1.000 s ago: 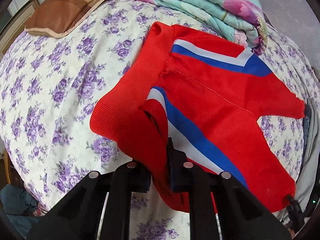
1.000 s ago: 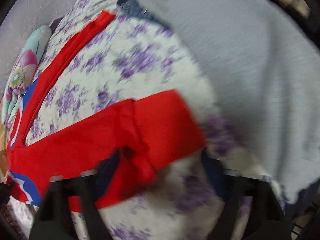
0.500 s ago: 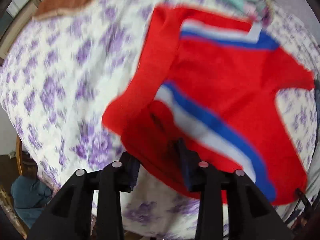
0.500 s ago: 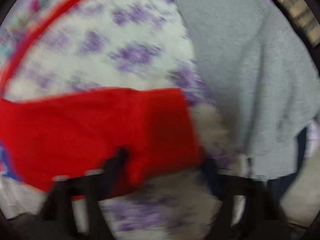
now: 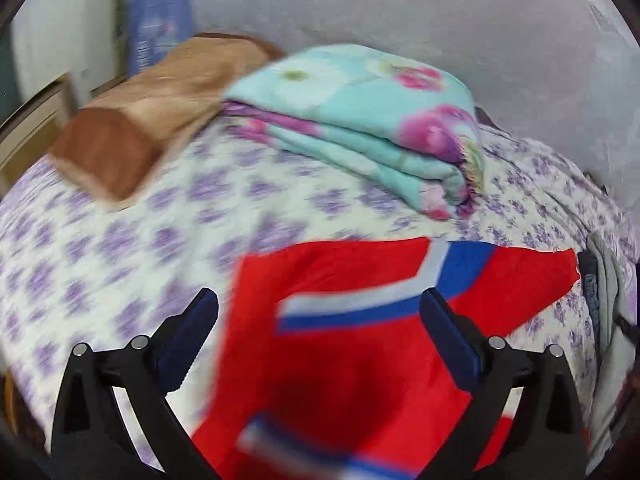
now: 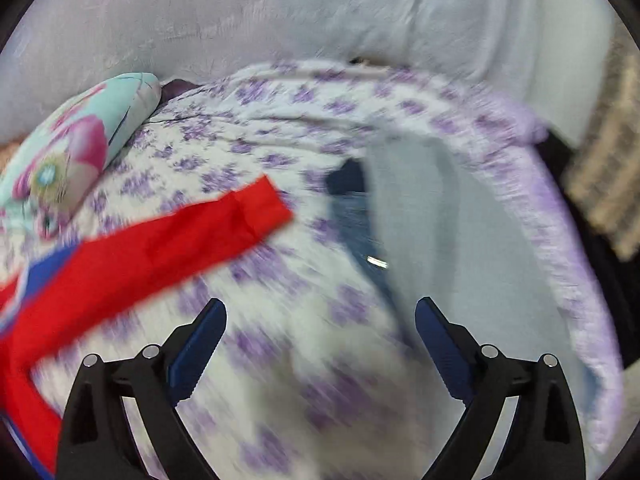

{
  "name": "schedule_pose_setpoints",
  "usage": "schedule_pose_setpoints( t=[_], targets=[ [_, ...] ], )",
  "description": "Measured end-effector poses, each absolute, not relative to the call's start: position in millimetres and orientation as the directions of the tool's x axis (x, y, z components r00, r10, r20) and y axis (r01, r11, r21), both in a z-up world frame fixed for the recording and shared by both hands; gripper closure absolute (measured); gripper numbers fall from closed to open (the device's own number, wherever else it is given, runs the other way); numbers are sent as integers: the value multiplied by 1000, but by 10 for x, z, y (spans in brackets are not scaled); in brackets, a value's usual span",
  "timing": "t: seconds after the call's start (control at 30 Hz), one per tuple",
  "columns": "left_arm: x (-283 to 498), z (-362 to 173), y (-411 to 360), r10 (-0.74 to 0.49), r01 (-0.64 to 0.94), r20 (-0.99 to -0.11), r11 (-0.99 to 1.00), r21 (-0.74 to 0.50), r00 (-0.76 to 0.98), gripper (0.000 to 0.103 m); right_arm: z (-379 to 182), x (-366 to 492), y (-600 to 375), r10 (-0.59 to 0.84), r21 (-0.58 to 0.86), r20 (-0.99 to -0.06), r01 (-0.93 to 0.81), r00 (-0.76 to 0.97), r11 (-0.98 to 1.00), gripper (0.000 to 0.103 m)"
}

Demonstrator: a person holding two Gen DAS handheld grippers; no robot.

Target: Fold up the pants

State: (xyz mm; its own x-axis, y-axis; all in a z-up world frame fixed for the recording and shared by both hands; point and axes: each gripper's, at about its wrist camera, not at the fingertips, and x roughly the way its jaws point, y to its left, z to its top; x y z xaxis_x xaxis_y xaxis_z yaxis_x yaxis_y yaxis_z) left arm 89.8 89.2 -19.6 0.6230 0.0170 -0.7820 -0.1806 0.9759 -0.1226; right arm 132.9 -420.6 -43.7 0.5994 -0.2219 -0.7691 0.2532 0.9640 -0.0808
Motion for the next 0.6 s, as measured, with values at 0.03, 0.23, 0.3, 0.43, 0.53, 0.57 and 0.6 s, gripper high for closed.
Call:
schedule_pose_setpoints(
  t=[0.03, 0.23, 0.3, 0.43, 0.53, 0.57, 0.6],
  targets=[
    [1115, -324, 769, 10, -160, -807, 982, -105, 591, 5, -549, 1607, -4195, -178, -33, -794, 251, 581, 967, 7],
    [1570, -881, 676, 47, -190, -905, 981, -38, 424, 5, -1055, 2542, -4173, -77, 91, -859, 301, 506, 949, 11],
    [1549, -989, 782, 40, -228, -916, 972, -56, 399, 5, -1174, 2646, -4140, -29, 130, -874, 290, 486, 948, 34],
    [1440, -1122, 935, 63, -245, -927, 969, -32, 369, 5, -1342, 2789, -4084, 27, 160, -896, 266, 443, 951, 73],
    [1441, -1148, 988, 115, -264, -925, 964, 17, 361, 5, -1039, 2568, -4242, 51, 201, -857, 242, 512, 949, 77],
    [1456, -1162, 1012, 93, -266, -928, 964, -6, 359, 5, -958, 2469, -4301, 22, 174, -849, 241, 527, 955, 76],
    [1480, -1181, 1025, 78, -267, -932, 964, -21, 354, 5, -924, 2376, -4357, -10, 145, -846, 248, 533, 958, 76]
  ],
)
